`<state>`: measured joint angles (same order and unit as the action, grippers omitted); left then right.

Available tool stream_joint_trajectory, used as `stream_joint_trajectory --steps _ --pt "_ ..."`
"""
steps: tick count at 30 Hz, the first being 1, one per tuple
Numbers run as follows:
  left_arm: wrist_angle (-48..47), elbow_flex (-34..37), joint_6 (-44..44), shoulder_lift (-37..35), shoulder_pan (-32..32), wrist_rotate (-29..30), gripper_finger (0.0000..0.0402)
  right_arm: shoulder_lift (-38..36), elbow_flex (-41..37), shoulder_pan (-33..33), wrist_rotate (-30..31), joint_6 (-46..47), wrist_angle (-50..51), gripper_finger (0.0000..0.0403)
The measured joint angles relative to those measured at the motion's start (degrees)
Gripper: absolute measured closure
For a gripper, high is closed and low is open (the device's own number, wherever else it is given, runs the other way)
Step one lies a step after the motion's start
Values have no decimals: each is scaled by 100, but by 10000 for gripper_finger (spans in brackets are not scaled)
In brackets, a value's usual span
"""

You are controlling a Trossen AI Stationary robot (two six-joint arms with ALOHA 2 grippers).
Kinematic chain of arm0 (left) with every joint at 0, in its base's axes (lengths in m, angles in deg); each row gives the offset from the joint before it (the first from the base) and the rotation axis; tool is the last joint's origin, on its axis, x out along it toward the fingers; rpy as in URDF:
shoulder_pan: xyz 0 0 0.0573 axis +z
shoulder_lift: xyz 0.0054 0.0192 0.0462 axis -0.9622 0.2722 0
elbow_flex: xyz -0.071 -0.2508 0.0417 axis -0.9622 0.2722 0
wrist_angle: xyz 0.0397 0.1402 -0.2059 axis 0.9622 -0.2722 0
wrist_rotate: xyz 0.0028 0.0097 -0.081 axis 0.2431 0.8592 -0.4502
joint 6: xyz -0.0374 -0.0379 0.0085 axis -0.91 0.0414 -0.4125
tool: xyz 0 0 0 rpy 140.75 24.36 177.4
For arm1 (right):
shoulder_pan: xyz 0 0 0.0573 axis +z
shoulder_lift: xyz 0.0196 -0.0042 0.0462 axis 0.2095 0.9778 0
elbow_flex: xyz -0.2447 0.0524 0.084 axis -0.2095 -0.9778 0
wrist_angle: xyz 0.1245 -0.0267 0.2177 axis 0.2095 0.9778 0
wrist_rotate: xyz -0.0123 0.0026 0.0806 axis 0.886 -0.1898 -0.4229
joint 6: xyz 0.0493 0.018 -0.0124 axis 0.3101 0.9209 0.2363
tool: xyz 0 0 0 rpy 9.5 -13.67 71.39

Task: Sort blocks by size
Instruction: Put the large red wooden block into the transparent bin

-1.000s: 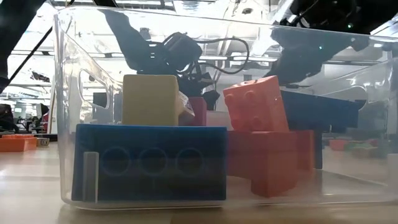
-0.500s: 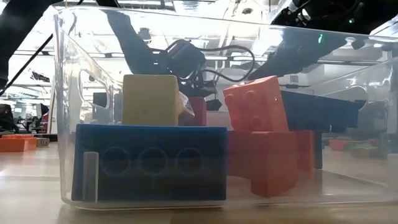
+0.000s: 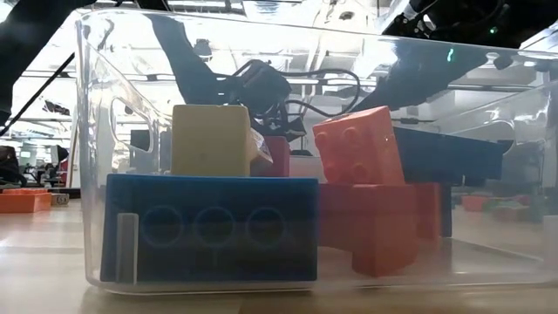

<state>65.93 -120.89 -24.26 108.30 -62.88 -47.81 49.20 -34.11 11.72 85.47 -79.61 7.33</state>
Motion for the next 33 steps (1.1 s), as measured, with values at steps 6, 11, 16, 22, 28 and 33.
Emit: stream_joint_trajectory --steps 6,11,16,22,28,33 --pt "-552 23 24 -306 -268 -122 277 2 0 -1 0 55 118 155" --pt "-925 42 -15 -695 -380 -147 279 2 0 -1 0 99 103 155" --pt "-965 37 -152 -951 -398 -257 260 2 0 -1 -1 103 102 155" --pt "-885 28 -104 -829 -364 -278 195 2 0 -1 -2 114 108 155" --pt "-539 16 -212 -500 -139 -292 124 3 0 -2 -4 111 87 155" --pt "-421 21 -203 -256 -67 -395 103 4 -2 -1 -7 103 116 155"
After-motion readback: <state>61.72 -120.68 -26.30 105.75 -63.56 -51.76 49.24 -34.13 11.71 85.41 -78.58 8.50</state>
